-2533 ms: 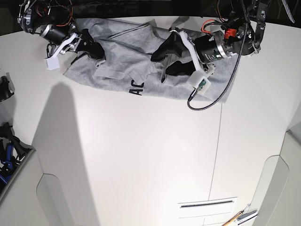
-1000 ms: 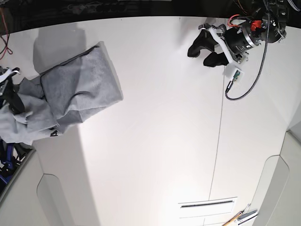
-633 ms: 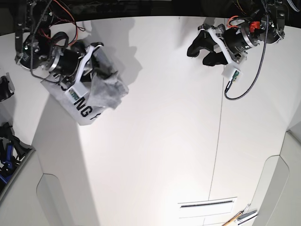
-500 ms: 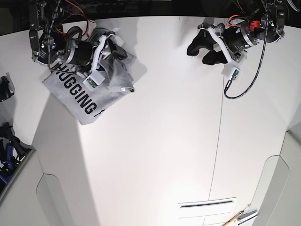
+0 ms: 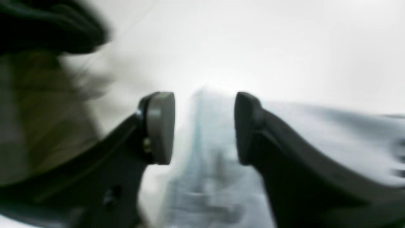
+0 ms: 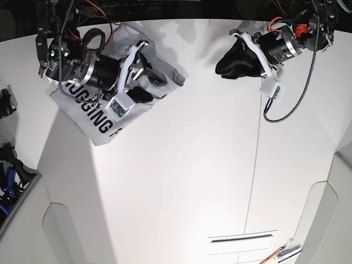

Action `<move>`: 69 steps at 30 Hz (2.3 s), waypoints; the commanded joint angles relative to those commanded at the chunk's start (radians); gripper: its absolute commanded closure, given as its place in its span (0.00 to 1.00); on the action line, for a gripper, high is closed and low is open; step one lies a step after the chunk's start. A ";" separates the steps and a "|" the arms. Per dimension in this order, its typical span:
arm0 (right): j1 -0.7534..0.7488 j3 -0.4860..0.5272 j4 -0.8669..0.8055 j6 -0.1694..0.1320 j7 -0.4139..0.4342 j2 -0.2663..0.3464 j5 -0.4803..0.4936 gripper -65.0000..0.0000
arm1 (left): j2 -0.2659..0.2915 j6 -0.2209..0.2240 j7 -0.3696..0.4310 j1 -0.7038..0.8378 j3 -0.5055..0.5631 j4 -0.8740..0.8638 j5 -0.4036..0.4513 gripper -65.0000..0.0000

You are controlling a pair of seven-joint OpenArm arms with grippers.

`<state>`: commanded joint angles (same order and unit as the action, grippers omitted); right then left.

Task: Fold the T-shirt properly
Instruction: 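Fold the strip again with the left gripper over the right gripper's end, then hold the folded bundle with both grippers and square it flat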

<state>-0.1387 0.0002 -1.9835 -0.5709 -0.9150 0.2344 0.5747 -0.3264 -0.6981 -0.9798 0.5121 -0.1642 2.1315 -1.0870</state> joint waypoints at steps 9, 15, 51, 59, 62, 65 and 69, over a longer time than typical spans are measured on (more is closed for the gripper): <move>0.110 -0.376 0.109 0.007 0.089 0.002 -0.018 1.00 | 0.111 0.000 0.143 -0.063 0.474 0.002 0.383 1.00; 0.213 -0.406 0.386 0.007 0.107 0.004 -0.018 1.00 | 0.226 0.007 0.154 -0.148 0.579 -0.142 0.476 1.00; -0.024 -0.558 0.441 -0.022 -0.001 -0.010 0.256 1.00 | 0.159 0.110 0.106 -0.347 0.251 -0.271 0.523 1.00; 0.123 -0.557 0.443 -0.025 0.068 0.032 0.140 1.00 | 0.166 0.104 0.145 -0.174 0.251 -0.253 0.500 1.00; 0.137 -0.493 0.454 -0.025 0.117 0.032 0.084 1.00 | 0.192 0.104 0.146 -0.180 0.251 -0.303 0.499 1.00; 0.135 -0.393 0.476 -0.025 0.154 0.032 0.022 1.00 | 0.241 0.104 0.146 -0.183 0.252 -0.370 0.499 1.00; 0.132 -0.289 0.541 -0.024 0.163 0.031 0.008 1.00 | 0.274 0.104 0.146 -0.214 0.252 -0.426 0.500 1.00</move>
<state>-0.0071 -0.2886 -1.4425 -0.5945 -0.7521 0.2653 0.5827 -0.0521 -0.5941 -0.8337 0.2985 0.0875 1.7054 -0.5865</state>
